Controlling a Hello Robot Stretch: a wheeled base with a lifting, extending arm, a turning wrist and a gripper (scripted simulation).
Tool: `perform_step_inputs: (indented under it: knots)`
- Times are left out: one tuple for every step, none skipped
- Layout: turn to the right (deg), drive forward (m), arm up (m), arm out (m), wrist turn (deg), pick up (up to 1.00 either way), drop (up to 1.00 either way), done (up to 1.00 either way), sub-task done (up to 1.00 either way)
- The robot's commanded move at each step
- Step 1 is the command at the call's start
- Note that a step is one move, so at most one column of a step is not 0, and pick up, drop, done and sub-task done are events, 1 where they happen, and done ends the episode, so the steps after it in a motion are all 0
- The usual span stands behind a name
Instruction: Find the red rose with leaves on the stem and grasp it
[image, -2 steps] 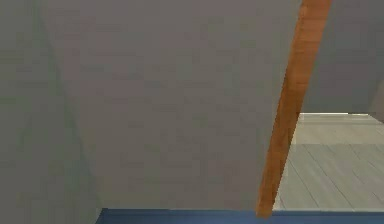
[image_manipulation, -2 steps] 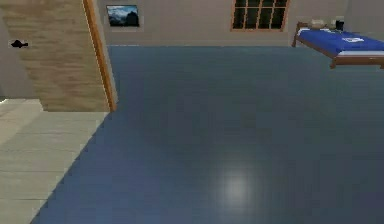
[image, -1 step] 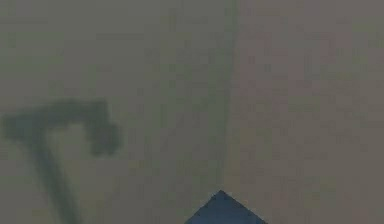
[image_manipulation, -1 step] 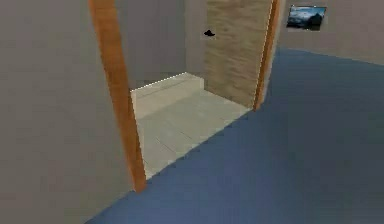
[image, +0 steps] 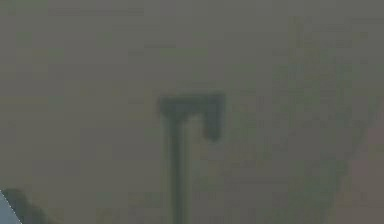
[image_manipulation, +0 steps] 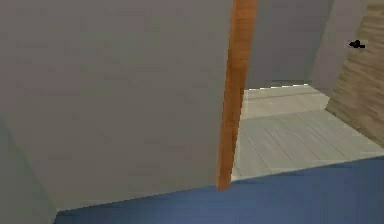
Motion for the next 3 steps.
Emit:
perform_step_inputs:
  knots:
    - [0.0,0.2,0.0,0.0,0.0,0.0,0.0,0.0,0.0]
    - [-45.0,0.0,0.0,0.0,0.0,0.0,0.0,0.0,0.0]
    - [-45.0,0.0,0.0,0.0,0.0,0.0,0.0,0.0,0.0]
